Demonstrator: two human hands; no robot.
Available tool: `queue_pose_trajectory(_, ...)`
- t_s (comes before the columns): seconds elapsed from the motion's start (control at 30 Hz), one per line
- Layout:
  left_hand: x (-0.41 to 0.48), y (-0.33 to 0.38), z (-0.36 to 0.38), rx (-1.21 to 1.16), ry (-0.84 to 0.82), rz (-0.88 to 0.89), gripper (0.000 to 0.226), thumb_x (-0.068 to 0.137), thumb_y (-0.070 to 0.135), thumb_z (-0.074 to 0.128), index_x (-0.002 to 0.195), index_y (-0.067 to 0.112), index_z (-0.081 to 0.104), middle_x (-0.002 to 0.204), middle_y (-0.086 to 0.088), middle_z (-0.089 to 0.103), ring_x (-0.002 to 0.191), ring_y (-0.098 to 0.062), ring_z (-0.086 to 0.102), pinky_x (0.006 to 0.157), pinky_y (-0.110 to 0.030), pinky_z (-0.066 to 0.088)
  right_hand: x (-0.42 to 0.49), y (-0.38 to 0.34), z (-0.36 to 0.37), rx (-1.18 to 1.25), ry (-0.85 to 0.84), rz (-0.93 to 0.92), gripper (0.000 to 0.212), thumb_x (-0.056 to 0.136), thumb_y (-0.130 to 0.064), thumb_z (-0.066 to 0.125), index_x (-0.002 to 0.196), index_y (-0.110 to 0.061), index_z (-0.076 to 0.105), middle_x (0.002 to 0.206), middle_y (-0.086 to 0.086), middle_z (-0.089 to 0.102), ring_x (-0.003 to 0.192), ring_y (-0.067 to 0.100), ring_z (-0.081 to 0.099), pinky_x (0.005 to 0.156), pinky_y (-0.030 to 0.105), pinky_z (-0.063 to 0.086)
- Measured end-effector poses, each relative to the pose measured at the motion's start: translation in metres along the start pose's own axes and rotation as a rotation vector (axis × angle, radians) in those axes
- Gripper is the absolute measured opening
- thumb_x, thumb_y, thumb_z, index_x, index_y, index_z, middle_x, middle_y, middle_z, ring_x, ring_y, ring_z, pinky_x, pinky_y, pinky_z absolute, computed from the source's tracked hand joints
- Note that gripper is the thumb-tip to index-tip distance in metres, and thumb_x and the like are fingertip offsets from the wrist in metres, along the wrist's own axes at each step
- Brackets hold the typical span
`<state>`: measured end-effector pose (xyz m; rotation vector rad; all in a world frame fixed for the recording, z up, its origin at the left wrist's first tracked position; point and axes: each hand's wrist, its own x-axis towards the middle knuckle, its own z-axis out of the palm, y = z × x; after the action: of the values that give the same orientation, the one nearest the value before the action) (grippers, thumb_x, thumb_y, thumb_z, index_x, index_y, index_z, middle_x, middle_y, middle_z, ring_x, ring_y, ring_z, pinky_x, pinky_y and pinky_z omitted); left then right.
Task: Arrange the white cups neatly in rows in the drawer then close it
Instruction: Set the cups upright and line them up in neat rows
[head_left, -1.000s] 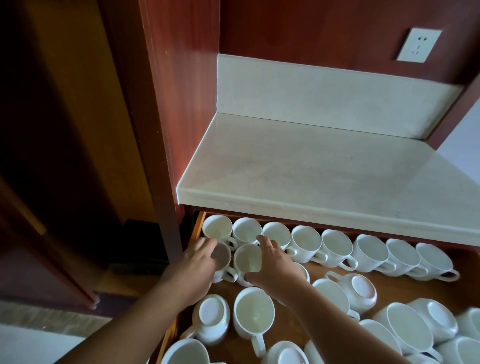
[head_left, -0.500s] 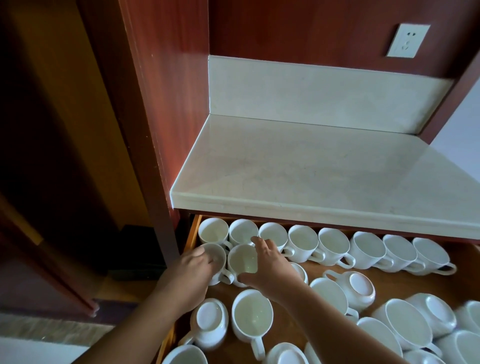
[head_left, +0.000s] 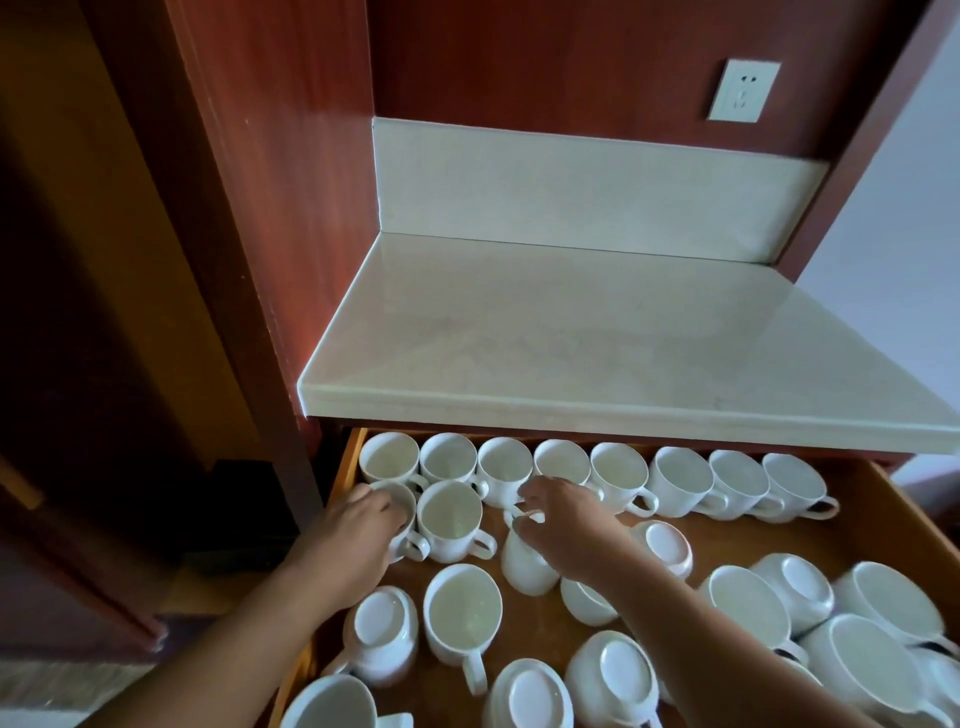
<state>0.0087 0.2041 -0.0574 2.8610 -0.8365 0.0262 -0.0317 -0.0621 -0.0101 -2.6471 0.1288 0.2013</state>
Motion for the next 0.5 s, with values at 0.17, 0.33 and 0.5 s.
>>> queue_pose_trajectory(0.17,0.000,0.007,-0.005,-0.023,-0.018,-0.060,0.024,0.096,0.024,0.059,0.118,0.024,0.064,0.123,0.011,0.059,0.118,-0.011,0.050,0.095,-0.025,0.046,0.001,-0.022,0.016,-0.041,-0.037,-0.123,0.034,0.101,-0.028,0.049,0.130,-0.015,0.061,0.131,0.005,0.063,0.119,0.024,0.058,0.097,0.036,0.048)
queue_pose_trajectory(0.33,0.003,0.017,-0.011,-0.059,0.015,-0.066,0.038,0.089,0.020,0.061,0.126,0.026,0.059,0.128,0.011,0.057,0.126,-0.014,0.049,0.102,-0.025,0.042,0.000,0.007,-0.001,0.000,0.024,-0.019,0.041,0.094,-0.033,0.059,0.134,-0.024,0.059,0.131,-0.002,0.061,0.116,0.018,0.058,0.089,0.031,0.048)
queue_pose_trajectory(0.5,0.030,0.076,-0.023,-0.310,0.023,-0.025,0.040,0.092,0.029,0.062,0.131,0.033,0.057,0.130,0.016,0.053,0.122,-0.009,0.050,0.097,-0.025,0.045,-0.017,0.045,-0.025,-0.073,0.028,0.107,0.032,0.091,-0.036,0.055,0.120,-0.026,0.063,0.111,-0.006,0.060,0.105,0.019,0.058,0.075,0.031,0.048)
